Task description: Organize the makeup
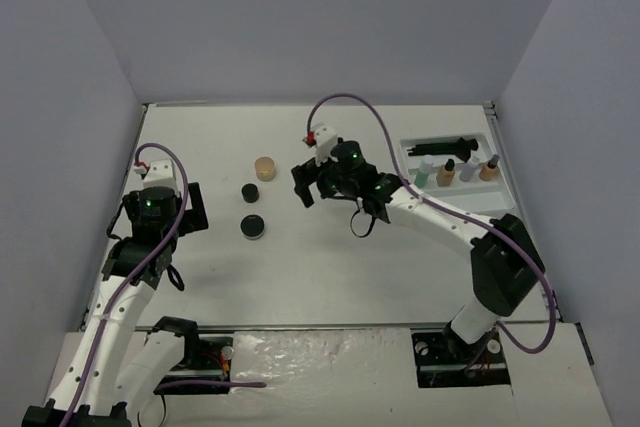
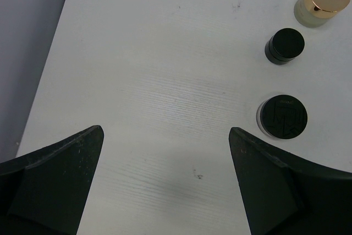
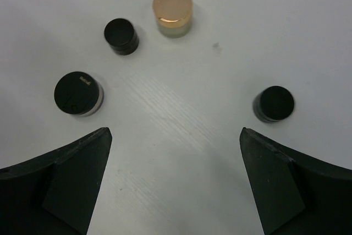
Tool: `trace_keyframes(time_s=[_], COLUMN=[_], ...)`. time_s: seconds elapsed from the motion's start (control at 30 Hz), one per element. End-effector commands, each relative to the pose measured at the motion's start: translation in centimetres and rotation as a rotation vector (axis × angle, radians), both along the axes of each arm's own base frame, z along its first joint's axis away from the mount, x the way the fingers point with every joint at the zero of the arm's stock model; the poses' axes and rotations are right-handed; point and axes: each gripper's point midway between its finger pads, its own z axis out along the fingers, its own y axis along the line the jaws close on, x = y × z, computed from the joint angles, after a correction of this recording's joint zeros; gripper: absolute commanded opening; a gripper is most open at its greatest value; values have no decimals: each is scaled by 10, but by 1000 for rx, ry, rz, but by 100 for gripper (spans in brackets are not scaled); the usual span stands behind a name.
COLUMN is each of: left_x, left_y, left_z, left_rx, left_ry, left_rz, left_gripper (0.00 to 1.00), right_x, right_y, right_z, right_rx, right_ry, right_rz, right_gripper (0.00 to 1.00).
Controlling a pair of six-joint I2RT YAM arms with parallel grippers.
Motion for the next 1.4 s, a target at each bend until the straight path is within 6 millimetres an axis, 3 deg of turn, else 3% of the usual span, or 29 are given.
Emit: trace_keyframes(time_s=[0.0,0.07,0.3,0.6,1.0,1.2,1.37], left_x=[13,13,15,16,16,16,16], left_y=[-4,-4,-6,-7,-7,-7,-7], left_z=[17,16,12,11,11,12,13], left_rx=[-4,-5,-9,-10,-8,-8,-11], left_ry=[-64,-61,-43,-40,-38,-40,-44], left_rz=[-17,-18,-29,-30,-32,-34,-36], left_gripper=[97,97,97,97,97,97,97], right_x=[3,18,79,125,147,145,142], right_y=[47,42,-4,-35,-34,-34,-39], right_z=[-4,-15,-33,-64,-100,-106,-106], right_rx=[2,-24,-106,-44,-47,-57,-69], right_ry=[-57,-66,-103,21,93,102,102], right_rz=[93,12,-342,-431,-408,-401,-407], right_gripper=[100,100,96,86,74,60,32])
